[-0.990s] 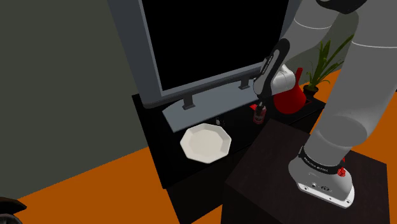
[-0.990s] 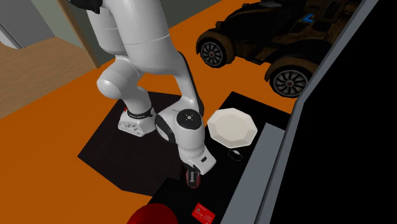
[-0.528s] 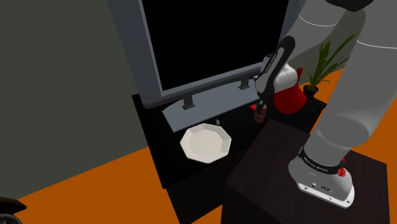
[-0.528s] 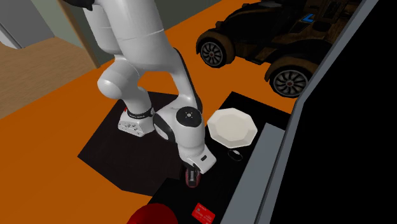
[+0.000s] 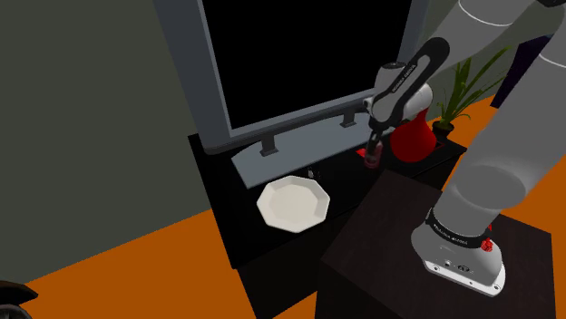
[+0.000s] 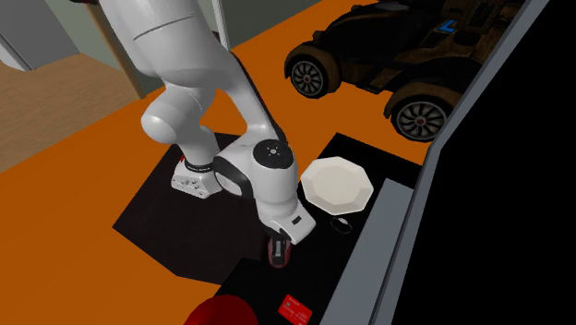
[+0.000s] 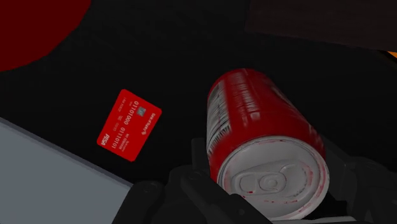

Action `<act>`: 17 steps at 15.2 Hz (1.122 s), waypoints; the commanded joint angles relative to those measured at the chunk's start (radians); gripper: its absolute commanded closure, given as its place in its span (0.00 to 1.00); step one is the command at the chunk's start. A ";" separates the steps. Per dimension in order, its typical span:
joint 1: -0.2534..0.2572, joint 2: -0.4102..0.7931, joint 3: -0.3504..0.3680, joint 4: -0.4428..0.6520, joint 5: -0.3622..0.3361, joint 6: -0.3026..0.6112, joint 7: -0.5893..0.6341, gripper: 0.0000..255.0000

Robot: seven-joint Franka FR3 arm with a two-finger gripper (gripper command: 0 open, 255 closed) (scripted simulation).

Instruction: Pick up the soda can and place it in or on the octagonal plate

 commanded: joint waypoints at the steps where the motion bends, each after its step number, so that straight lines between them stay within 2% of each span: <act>1: -0.010 -0.042 0.005 0.003 -0.028 -0.043 0.016 1.00; 6: -0.028 -0.120 0.022 0.012 -0.060 -0.127 0.035 1.00; 11: 0.035 -0.147 0.136 -0.004 -0.048 -0.160 0.199 1.00; 17: 0.133 -0.134 0.261 0.023 0.008 -0.197 0.367 1.00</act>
